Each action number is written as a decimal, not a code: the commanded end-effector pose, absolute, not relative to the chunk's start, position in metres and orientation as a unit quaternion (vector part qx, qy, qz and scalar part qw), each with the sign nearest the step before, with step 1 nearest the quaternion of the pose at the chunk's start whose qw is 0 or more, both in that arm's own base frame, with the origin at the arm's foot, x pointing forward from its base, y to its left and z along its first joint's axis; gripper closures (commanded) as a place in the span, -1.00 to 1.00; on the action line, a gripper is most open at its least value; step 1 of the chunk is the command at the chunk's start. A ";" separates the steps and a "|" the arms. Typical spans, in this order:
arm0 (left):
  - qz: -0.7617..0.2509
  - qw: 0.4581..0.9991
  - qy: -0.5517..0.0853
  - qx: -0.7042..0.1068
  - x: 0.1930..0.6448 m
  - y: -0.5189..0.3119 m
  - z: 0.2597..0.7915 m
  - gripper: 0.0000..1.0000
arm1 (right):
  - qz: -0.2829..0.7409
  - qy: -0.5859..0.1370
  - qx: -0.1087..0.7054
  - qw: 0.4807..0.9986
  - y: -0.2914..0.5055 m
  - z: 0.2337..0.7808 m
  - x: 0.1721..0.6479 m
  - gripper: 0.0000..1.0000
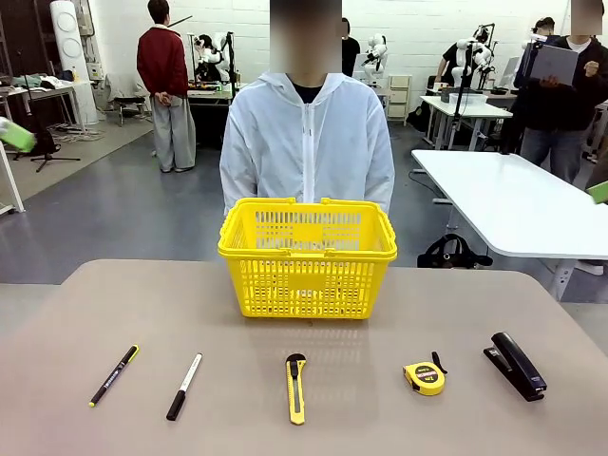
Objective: Place the items the person wants into the basket.
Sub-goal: Pick up the item the person points to and place it in the Market Basket.
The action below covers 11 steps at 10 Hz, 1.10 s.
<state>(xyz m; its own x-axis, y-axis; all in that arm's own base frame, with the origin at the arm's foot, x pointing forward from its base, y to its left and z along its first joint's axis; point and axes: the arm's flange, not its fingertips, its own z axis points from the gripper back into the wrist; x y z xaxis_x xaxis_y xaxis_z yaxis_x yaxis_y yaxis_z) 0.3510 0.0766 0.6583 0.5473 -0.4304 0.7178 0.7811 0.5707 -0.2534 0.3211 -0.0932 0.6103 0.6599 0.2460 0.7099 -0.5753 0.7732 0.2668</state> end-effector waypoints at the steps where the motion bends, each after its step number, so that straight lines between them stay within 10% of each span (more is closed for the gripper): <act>1: -0.335 0.836 -0.334 -0.278 0.335 0.099 0.656 -1.00 | 0.217 -0.366 0.265 0.865 -0.109 0.617 0.300 -1.00; 11: -0.297 0.857 -0.335 -0.256 0.310 0.119 0.656 -1.00 | 0.182 -0.400 0.252 0.862 -0.145 0.638 0.260 -1.00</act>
